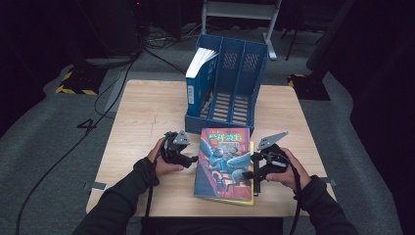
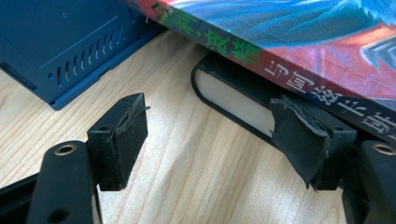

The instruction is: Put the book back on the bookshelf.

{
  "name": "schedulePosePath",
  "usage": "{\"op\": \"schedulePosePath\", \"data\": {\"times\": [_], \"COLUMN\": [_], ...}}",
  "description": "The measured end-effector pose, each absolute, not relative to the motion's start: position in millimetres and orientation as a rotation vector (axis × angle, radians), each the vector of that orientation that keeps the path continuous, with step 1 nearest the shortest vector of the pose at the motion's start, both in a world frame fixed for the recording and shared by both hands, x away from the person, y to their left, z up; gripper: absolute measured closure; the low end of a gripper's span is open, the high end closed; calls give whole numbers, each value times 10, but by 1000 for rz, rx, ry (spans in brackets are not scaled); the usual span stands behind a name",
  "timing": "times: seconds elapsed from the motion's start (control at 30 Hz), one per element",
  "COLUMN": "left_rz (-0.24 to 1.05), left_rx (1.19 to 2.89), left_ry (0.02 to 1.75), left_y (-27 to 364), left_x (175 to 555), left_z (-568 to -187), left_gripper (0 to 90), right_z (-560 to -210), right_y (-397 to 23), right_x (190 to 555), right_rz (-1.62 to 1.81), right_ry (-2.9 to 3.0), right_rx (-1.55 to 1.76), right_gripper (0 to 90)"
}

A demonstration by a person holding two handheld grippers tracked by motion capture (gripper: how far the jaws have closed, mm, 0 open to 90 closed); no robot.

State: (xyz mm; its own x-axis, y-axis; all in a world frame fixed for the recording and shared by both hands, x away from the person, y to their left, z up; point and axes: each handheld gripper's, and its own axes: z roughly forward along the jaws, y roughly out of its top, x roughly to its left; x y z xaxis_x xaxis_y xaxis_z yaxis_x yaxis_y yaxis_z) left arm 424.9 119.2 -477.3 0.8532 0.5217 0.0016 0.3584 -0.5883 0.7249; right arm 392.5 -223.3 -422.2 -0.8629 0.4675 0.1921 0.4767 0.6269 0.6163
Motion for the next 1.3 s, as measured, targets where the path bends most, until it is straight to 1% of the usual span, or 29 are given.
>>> {"op": "schedulePosePath", "data": {"times": [0.1,0.2,0.3,0.33,0.37,0.5,0.53,0.57,0.67,0.73,0.77,0.87,1.07,1.1,1.2,1.3], "left_rz": [267,265,265,265,265,265,266,266,263,261,261,262,259,258,251,243], "left_rx": [2254,2251,2251,2252,2251,2252,2252,2253,2251,2250,2250,2250,2250,2250,2246,2244], "left_ry": [638,639,642,644,644,648,649,649,645,643,643,643,640,640,642,645], "left_y": [1201,1202,1203,1202,1201,1201,1200,1199,1202,1203,1203,1202,1205,1205,1209,1213], "left_x": [4253,4254,4252,4251,4248,4247,4245,4242,4246,4249,4249,4248,4253,4254,4258,4267], "left_z": [-4783,-4785,-4784,-4782,-4784,-4782,-4780,-4779,-4782,-4784,-4784,-4783,-4786,-4786,-4790,-4794], "left_gripper": [270,270,271,271,273,274,275,281,280,281,280,280,281,280,280,273], "right_z": [-4266,-4250,-4233,-4218,-4187,-4191,-4199,-4199,-4220,-4237,-4232,-4209,-4150,-4143,-4117,-4144], "right_y": [-2216,-2193,-2189,-2188,-2186,-2174,-2189,-2222,-2239,-2222,-2196,-2169,-2185,-2197,-2236,-2175], "right_x": [3998,3968,3928,3889,3816,3780,3804,3840,3876,3899,3891,3888,3830,3836,3896,3972], "right_rz": [-1059,-1057,-1036,-1007,-982,-963,-966,-957,-945,-930,-919,-892,-965,-1009,-1168,-1182], "right_ry": [-2809,-2842,-2867,-2891,-2906,-2889,-2863,-2857,-2820,-2800,-2812,-2843,-2887,-2870,-2752,-2727], "right_rx": [-844,-840,-839,-826,-787,-787,-808,-867,-897,-864,-834,-806,-761,-747,-726,-702], "right_gripper": [190,195,216,237,287,276,299,283,271,265,245,248,267,290,324,316]}}
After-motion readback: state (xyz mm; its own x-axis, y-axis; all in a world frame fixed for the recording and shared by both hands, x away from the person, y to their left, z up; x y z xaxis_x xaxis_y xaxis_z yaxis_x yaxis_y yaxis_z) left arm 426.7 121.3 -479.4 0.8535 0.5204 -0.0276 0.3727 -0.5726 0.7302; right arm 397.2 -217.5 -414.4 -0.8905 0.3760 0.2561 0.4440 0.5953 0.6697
